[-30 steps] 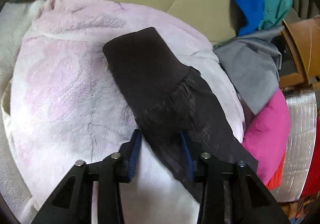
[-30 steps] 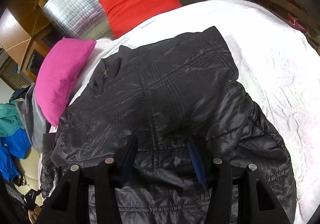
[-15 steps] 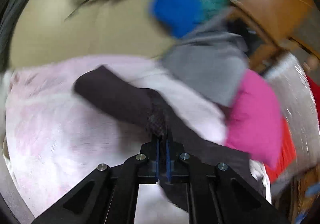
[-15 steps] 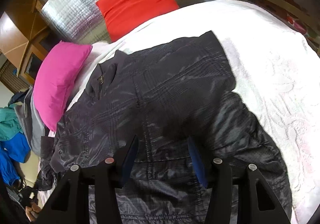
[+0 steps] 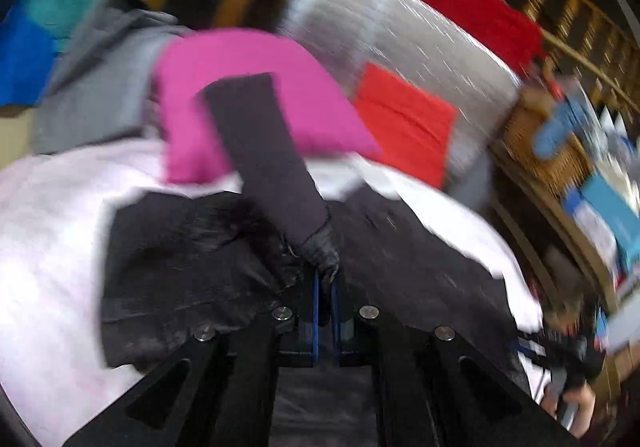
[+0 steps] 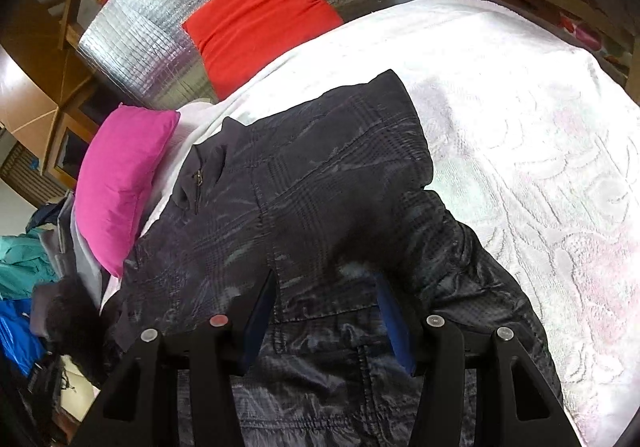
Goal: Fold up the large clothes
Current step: 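Lay the held sleeve across the jacket body and open the left tool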
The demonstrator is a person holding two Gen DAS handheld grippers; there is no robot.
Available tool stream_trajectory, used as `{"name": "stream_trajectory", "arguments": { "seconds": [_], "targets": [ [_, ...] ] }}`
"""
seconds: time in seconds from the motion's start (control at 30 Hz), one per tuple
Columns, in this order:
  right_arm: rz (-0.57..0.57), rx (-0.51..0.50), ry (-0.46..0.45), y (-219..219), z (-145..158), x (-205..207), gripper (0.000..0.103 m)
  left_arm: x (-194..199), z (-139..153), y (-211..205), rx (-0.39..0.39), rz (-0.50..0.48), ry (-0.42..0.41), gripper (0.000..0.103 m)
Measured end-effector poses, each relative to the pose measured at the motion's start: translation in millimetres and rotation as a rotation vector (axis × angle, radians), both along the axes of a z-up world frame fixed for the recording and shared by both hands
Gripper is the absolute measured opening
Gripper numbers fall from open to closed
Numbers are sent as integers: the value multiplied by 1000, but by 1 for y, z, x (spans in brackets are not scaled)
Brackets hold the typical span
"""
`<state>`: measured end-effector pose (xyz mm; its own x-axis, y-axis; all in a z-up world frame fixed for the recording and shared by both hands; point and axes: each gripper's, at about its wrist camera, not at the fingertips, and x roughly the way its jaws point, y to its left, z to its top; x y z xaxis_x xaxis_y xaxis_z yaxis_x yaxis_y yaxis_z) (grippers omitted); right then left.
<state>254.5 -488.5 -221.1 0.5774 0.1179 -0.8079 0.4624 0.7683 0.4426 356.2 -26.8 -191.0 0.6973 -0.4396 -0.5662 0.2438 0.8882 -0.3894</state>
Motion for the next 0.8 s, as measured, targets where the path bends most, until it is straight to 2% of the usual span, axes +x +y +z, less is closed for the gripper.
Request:
{"name": "stream_trajectory", "arguments": {
  "seconds": [0.13, 0.23, 0.37, 0.4, 0.43, 0.47, 0.5, 0.53, 0.6, 0.67, 0.73, 0.8],
  "targets": [
    [3, 6, -1, -2, 0, -2, 56, -8, -25, -56, 59, -146, 74, 5],
    [8, 14, -3, -2, -1, -3, 56, -9, -45, -88, 136, -230, 145, 6],
    [31, 25, -8, 0, -1, -4, 56, 0, -58, -94, 195, -271, 268, 13],
    [41, 37, -12, 1, -1, -4, 56, 0, -55, -89, 169, -295, 279, 18],
    [51, 54, -18, 3, -1, -4, 57, 0, -50, -84, 138, -313, 273, 33],
    [61, 73, -24, 4, -1, -3, 57, -3, -41, -75, 97, -338, 251, 42],
    [78, 108, -35, 7, -2, -2, 59, -9, -30, -65, 70, -353, 220, 58],
    [88, 128, -41, 9, -3, -1, 61, -12, -20, -60, 51, -360, 183, 66],
    [116, 181, -63, 16, -3, 1, 65, -19, 0, -38, 14, -357, 91, 67],
    [140, 224, -79, 24, -4, 3, 65, -20, 9, -17, -11, -324, 47, 72],
    [166, 275, -84, 34, -7, 6, 66, -6, 9, 7, -16, -197, 44, 75],
    [173, 296, -90, 44, -9, 9, 66, 9, -1, 33, -13, -58, 78, 75]
  ]
}}
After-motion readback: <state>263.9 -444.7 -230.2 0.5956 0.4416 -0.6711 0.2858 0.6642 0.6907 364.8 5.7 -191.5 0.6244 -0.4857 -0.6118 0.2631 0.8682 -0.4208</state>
